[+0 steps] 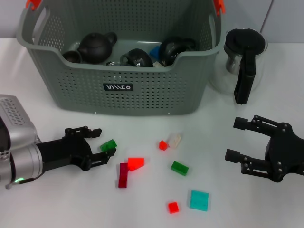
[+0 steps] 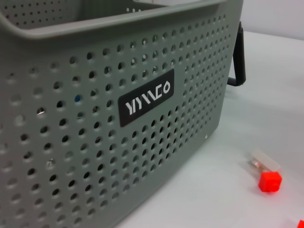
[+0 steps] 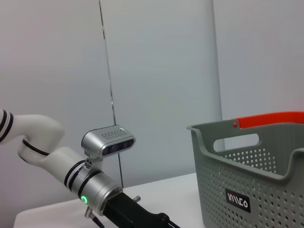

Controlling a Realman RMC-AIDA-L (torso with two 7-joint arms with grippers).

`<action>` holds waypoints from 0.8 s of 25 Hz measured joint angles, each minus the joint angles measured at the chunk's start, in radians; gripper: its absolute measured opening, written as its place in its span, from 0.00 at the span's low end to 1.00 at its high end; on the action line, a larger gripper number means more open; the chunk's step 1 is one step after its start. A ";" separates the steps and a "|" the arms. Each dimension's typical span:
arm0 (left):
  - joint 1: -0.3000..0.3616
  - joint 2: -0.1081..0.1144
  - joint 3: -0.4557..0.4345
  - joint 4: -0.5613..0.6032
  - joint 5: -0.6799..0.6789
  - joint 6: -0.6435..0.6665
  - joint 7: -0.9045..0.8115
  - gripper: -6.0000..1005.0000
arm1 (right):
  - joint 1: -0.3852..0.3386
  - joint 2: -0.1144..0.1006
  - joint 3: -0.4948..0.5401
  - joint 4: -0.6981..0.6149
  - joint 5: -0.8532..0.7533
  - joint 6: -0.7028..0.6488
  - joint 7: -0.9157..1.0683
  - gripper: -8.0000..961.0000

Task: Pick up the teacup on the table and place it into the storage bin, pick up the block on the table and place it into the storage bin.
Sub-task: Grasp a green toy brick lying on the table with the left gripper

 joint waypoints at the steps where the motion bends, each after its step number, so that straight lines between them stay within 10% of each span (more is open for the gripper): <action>1: -0.002 0.000 0.001 0.002 0.000 -0.002 0.000 0.63 | 0.000 0.000 0.000 0.000 0.000 0.000 0.000 0.86; 20: -0.027 0.002 0.004 0.036 0.012 -0.044 -0.003 0.58 | 0.003 -0.002 0.000 0.000 0.003 0.006 0.000 0.86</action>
